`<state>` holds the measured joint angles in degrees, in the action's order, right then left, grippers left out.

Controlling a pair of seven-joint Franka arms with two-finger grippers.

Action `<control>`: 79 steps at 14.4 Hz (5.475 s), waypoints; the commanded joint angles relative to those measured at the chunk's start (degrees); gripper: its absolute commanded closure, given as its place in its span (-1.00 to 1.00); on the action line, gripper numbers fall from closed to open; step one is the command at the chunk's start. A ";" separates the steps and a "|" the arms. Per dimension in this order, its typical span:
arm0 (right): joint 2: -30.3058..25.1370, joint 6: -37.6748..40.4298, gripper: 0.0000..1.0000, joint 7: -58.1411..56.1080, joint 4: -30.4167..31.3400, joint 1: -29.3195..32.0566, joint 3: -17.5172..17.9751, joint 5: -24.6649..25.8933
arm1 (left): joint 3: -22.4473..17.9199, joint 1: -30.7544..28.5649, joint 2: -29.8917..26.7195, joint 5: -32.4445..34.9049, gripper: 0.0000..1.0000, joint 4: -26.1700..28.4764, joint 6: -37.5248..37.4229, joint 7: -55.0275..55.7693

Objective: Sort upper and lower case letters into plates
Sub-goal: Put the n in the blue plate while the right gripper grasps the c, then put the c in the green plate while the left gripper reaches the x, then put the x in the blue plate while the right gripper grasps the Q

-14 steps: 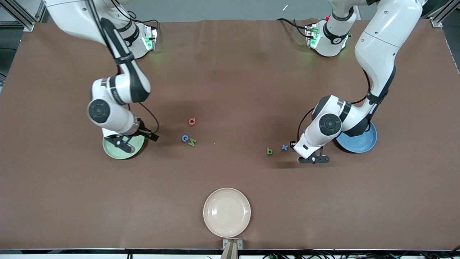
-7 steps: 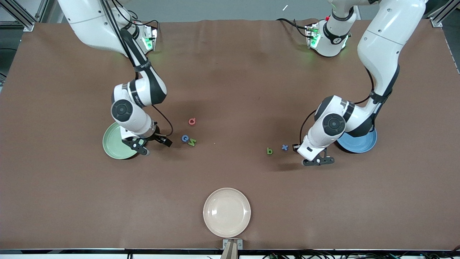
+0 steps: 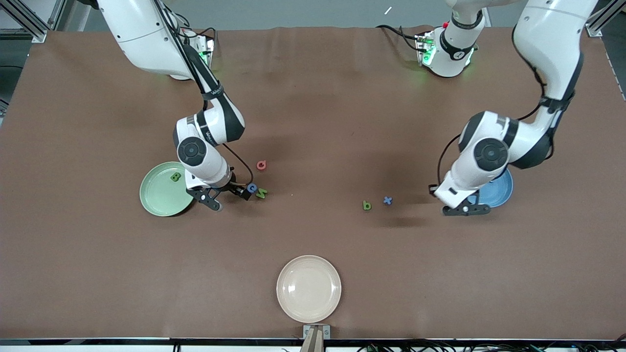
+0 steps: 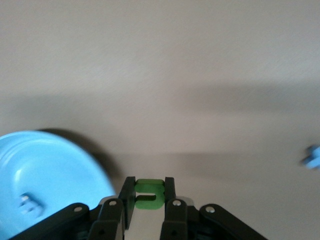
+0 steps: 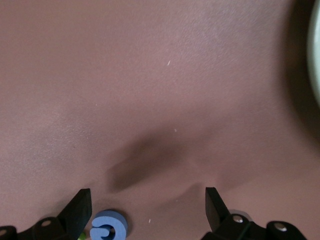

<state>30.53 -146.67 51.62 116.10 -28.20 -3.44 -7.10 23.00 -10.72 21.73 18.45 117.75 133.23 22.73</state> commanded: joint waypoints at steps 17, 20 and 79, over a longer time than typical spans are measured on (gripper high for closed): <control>1.63 -1.69 -0.78 5.68 0.09 -4.32 -0.43 -0.45 | 7.67 -24.17 -3.19 11.26 0.75 19.45 14.69 -17.45; 1.63 -1.42 -0.40 5.68 0.09 -4.32 -0.43 -0.45 | 7.67 -26.28 -1.79 14.24 0.75 19.45 15.57 -17.89; -9.97 5.27 -1.00 -3.74 4.84 -2.37 0.62 -0.63 | 11.01 4.04 19.93 15.74 0.74 -12.45 3.62 29.74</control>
<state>20.24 -138.57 43.72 119.94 -27.95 -2.40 -7.39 34.01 -6.37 42.13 32.50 105.66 137.68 51.01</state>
